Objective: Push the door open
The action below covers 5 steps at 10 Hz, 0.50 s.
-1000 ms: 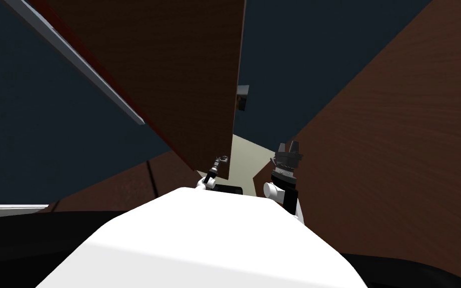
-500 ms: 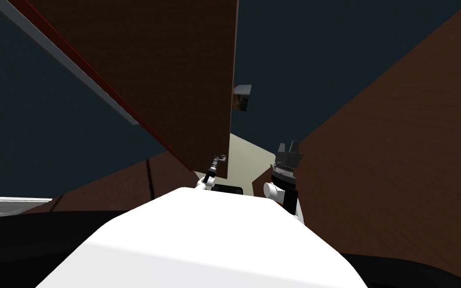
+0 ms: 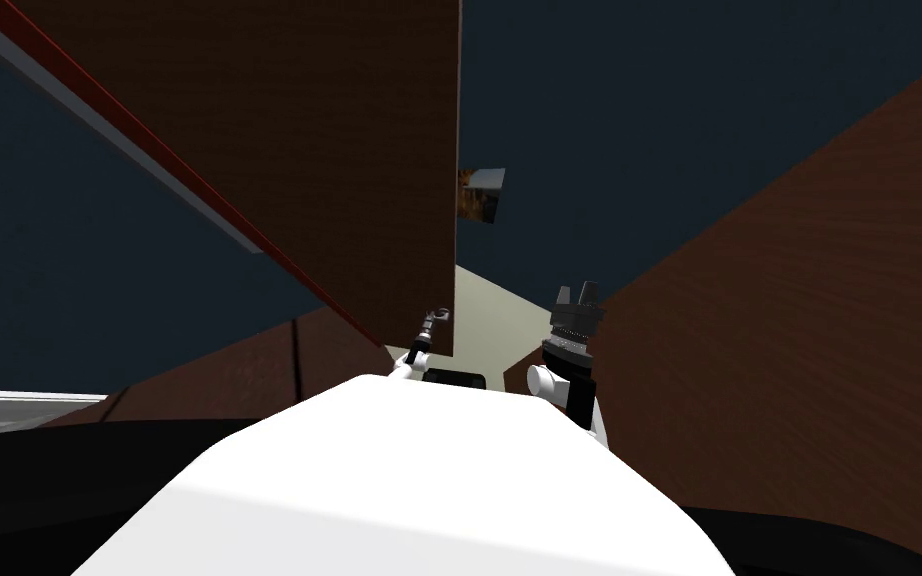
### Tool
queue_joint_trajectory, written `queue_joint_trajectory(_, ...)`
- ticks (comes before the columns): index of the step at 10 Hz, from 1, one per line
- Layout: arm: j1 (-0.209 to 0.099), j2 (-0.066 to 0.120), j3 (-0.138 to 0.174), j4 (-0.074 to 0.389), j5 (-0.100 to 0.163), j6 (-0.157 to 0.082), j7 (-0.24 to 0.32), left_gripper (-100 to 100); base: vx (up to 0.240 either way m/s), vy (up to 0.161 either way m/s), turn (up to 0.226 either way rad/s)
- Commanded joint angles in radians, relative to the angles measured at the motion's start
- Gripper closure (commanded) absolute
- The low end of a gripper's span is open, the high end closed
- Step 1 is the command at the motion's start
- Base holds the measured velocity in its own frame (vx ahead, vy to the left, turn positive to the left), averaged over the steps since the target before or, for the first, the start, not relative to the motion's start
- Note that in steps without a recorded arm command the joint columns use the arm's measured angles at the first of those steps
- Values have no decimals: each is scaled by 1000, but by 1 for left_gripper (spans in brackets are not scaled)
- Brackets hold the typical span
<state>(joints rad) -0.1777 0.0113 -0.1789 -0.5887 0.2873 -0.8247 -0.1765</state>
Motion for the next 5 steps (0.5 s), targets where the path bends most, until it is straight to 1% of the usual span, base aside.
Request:
queue_joint_trajectory(1, 20, 21, 11, -43, 5, 15, -12, 100, 161, -7, 23)
queue_joint_trajectory(2, 20, 21, 11, -43, 5, 15, -12, 100, 85, -12, 7)
queue_joint_trajectory(3, 20, 21, 11, -43, 5, 15, -12, 100, 31, -6, 4)
queue_joint_trajectory(4, 20, 28, 32, -42, 16, 11, -31, 100, 145, -2, 100)
queue_joint_trajectory(5, 20, 28, 32, -42, 16, 11, -31, 100, 172, 1, 81)
